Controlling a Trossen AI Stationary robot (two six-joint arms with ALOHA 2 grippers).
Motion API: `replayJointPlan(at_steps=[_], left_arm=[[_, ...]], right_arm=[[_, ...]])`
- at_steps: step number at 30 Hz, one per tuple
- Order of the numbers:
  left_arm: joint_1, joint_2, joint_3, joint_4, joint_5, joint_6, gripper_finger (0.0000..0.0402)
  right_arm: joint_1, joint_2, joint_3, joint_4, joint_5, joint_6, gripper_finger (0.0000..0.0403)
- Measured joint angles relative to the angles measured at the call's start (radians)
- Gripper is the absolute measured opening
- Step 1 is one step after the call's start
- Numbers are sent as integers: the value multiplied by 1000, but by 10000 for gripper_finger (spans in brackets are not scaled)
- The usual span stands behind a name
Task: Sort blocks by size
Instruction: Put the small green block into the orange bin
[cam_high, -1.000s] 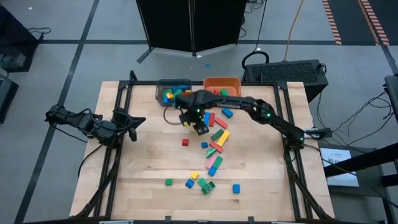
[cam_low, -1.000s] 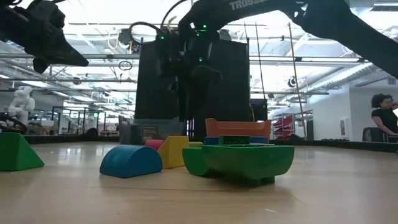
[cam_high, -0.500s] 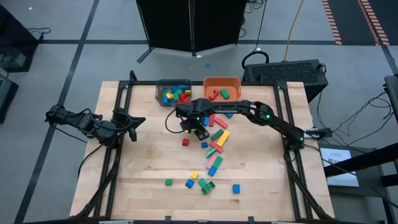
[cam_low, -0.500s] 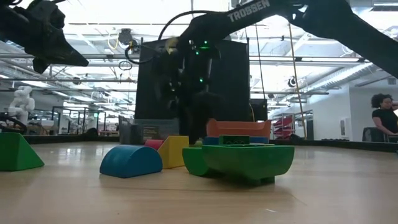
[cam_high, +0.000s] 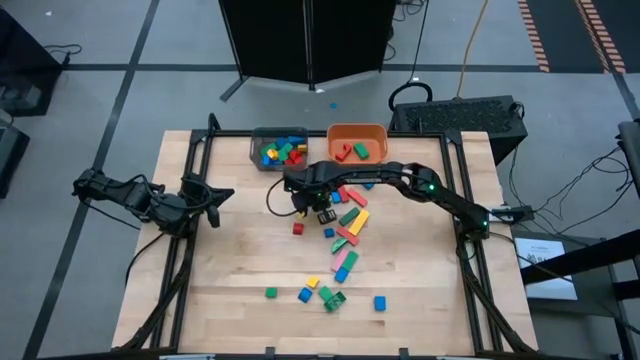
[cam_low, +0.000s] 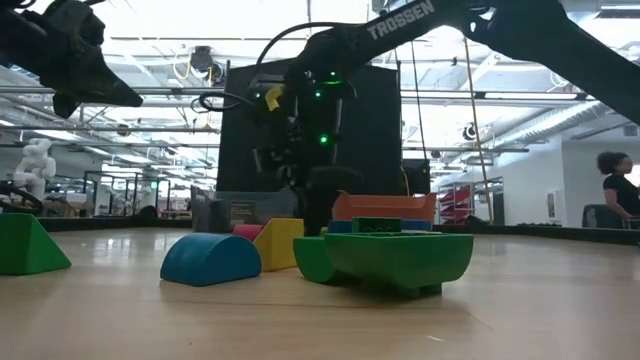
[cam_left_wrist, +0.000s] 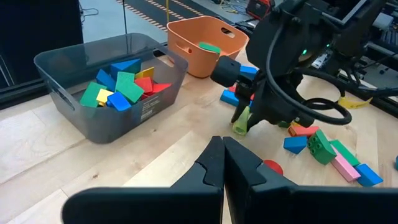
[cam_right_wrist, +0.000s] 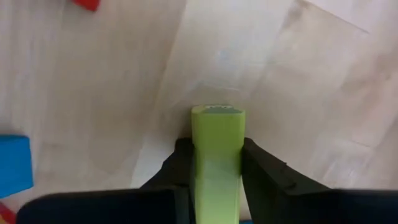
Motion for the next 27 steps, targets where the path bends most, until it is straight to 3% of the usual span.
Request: replayJointPlan(at_steps=[7,12,15,21,27], left_arm=[[0,0,0,0,-4,0,0],[0,0,0,0,-4,0,0],[0,0,0,0,-4,0,0],[0,0,0,0,0,0,0],[0,0,0,0,3,-1,0]], right_arm=[[-6,-26,166,-45,16,31,74],[-99,-76,307,-97,37,79,74],[-186,-116,290,-139,116,137,74],[-371,-105,280,-301,117,265,74],[-423,-103,211,-295,20,277,74]])
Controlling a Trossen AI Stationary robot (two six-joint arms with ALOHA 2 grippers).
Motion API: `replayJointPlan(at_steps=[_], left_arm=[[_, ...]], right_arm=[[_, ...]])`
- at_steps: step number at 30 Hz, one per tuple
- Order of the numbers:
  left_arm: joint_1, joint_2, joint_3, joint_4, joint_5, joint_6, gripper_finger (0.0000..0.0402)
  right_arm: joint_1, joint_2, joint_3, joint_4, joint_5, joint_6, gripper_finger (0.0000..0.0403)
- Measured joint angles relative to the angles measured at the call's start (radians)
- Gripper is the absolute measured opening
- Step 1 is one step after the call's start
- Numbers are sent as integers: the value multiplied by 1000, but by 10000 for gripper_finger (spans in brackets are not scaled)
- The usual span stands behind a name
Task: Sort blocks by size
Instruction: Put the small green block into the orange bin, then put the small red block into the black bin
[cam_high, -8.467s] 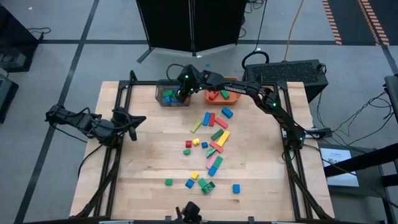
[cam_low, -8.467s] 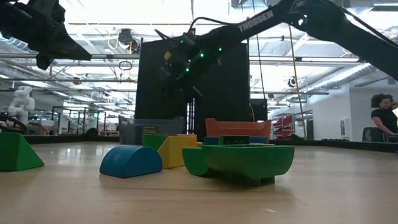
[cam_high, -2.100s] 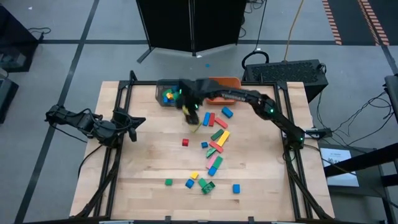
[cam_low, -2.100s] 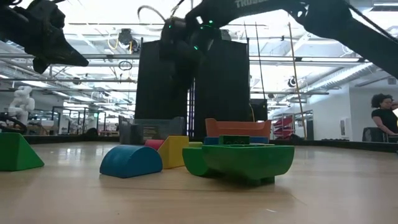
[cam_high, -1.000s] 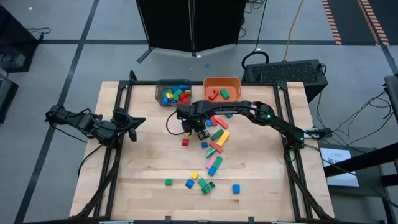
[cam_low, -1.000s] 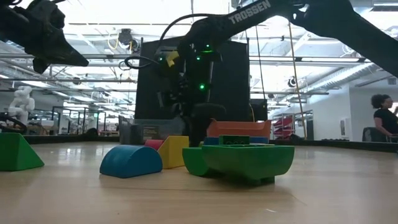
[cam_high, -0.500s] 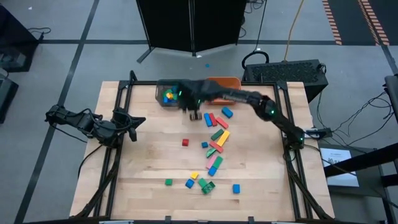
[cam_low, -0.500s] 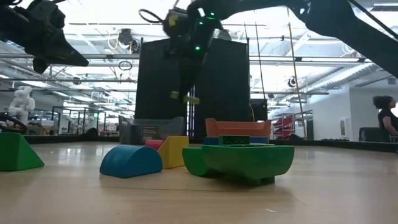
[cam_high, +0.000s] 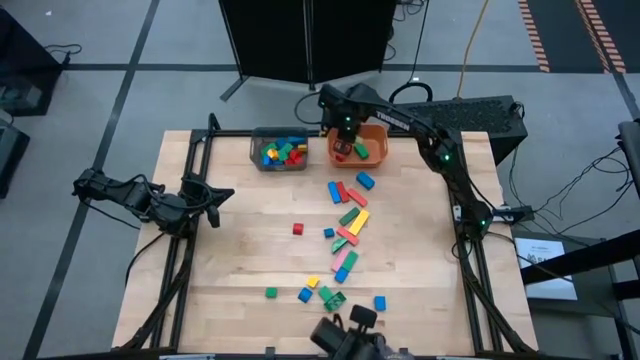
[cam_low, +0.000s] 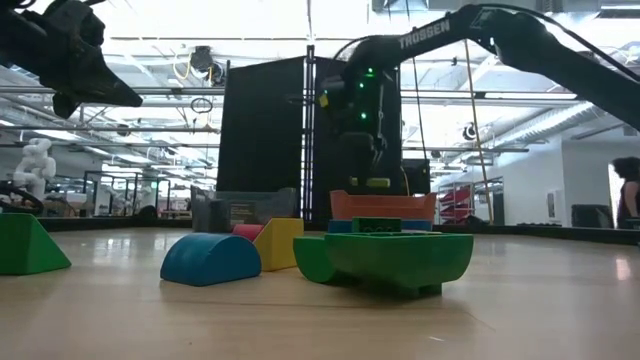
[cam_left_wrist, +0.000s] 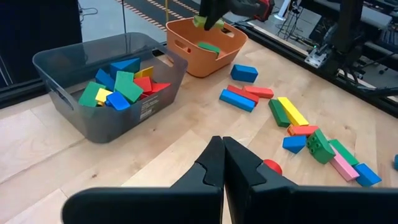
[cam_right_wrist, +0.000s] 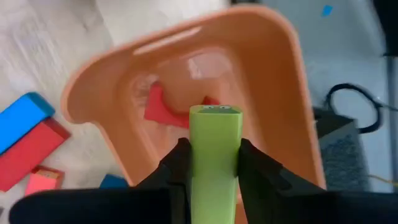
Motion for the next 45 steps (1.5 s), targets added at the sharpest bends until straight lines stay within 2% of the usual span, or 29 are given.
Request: replayJointPlan(at_steps=[2,8,11,14,19,21,25,31,35,45], left_arm=[[0,0,0,0,0,1,0],[0,0,0,0,0,1,0],[0,0,0,0,0,2,0],[0,0,0,0,0,2,0],[0,0,0,-1,-1,2,0],[0,0,0,-2,-2,3,0],[0,0,0,-2,-3,3,0],[0,0,0,-3,-3,3,0],[0,0,0,-3,4,2,0],[0,13,0,-2,33,1,0]], right_arm=[[-2,0,-20,-2,-13,-2,87],[11,0,-32,3,-14,-20,244],[28,-4,-32,2,-15,-11,283],[62,-11,-32,9,-30,-22,285],[181,-24,-32,25,-322,-160,261],[262,-24,-31,25,-355,-265,253],[409,-6,-32,92,-310,-475,247],[531,33,-32,264,-184,-715,247],[556,67,-32,313,-164,-831,247],[560,143,-33,323,-164,-910,247]])
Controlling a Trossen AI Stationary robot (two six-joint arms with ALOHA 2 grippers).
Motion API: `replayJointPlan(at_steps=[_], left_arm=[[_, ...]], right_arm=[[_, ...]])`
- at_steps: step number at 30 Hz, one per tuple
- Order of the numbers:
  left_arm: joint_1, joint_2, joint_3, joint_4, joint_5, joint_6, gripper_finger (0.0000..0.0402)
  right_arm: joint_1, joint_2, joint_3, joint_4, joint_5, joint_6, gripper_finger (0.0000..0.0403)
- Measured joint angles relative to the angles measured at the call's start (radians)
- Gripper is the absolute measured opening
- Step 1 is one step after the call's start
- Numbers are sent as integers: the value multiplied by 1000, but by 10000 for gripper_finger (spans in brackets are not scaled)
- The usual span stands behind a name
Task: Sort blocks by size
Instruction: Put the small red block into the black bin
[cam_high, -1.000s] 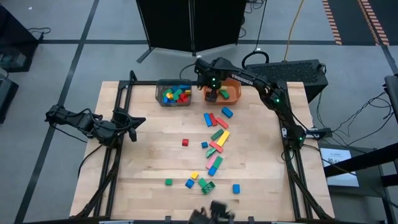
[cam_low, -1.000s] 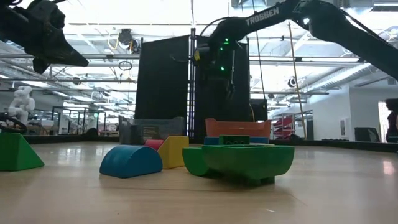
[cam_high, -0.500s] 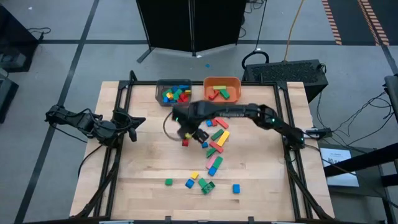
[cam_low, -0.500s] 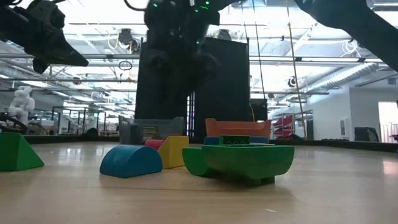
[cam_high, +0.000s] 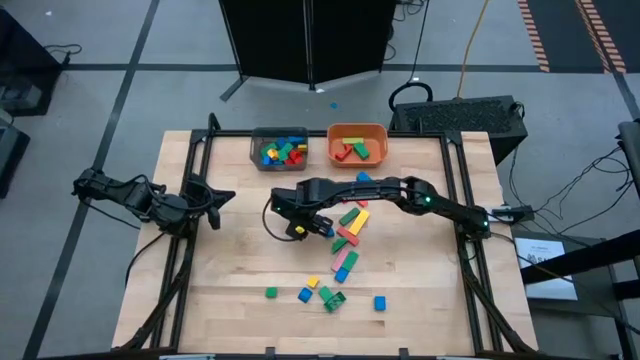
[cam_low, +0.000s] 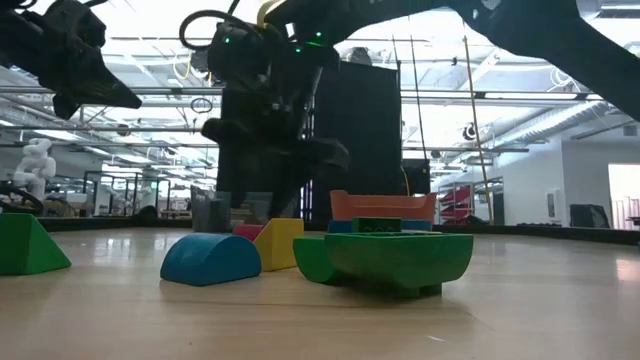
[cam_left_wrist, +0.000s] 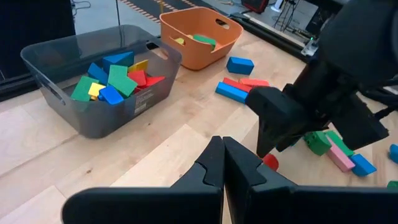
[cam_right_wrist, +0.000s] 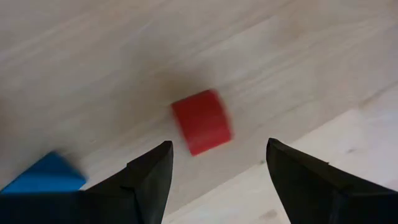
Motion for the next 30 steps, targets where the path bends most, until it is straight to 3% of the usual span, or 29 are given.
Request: replayJointPlan(at_steps=[14,18,23,30], left_arm=[[0,20,0,-2,23,0,0],[0,27,0,-1,24,0,0],[0,28,0,-1,24,1,0],[0,34,0,-24,24,-17,0]], right_arm=[[5,63,1,61,-45,-10,241],[9,75,4,56,-33,35,201],[14,75,4,49,-12,87,109],[4,64,42,8,41,265,109]])
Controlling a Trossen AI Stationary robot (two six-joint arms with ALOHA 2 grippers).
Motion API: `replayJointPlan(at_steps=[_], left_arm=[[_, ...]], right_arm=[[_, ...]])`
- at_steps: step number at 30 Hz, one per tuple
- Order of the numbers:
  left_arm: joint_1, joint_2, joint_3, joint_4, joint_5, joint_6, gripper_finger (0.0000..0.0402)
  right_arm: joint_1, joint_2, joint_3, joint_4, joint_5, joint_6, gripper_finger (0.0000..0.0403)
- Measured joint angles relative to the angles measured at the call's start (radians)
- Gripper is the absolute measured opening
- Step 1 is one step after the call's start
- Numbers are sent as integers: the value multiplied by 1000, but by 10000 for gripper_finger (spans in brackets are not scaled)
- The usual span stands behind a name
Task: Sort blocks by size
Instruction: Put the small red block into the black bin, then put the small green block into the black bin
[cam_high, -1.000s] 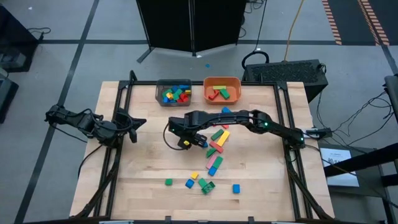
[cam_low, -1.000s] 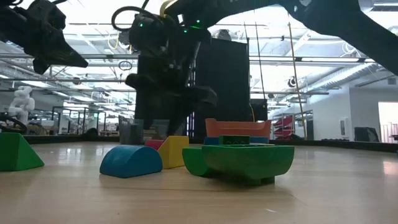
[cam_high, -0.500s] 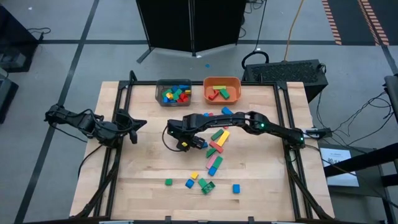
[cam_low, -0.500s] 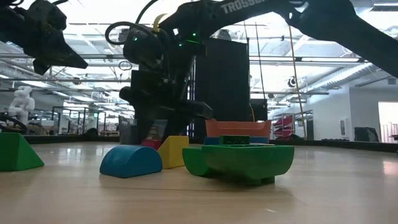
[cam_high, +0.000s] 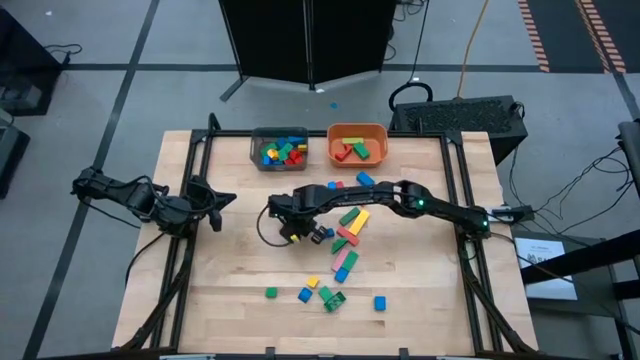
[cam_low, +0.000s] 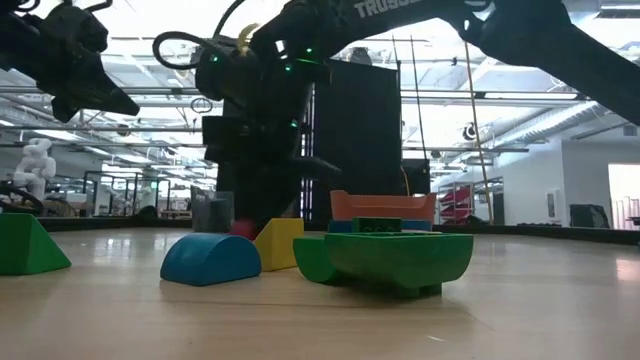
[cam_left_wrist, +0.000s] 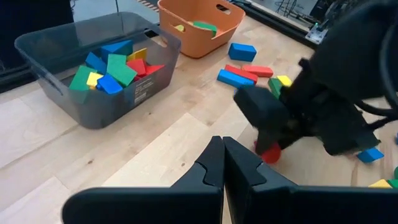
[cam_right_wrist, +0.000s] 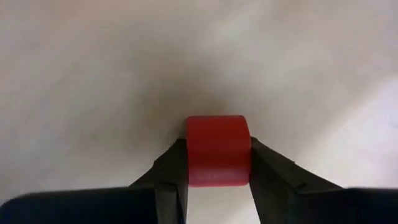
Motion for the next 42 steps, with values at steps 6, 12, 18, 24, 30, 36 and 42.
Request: replayJointPlan(at_steps=[6,12,18,24,30,36,42], left_arm=[[0,1,0,0,0,-10,0],[0,2,0,0,-2,-10,0],[0,3,0,0,-7,-31,0],[0,4,0,0,-8,-35,0],[0,4,0,0,-12,-36,0],[0,4,0,0,-13,-36,0],[0,4,0,-3,-15,-35,0]], right_arm=[[-106,-81,73,97,17,140,109],[-261,-101,84,253,18,396,109],[-368,-98,88,360,-10,605,109],[-385,-94,87,360,-28,631,191],[-378,-97,87,352,-21,620,275],[-338,-141,87,296,-117,654,275],[-169,-161,88,177,-289,724,256]])
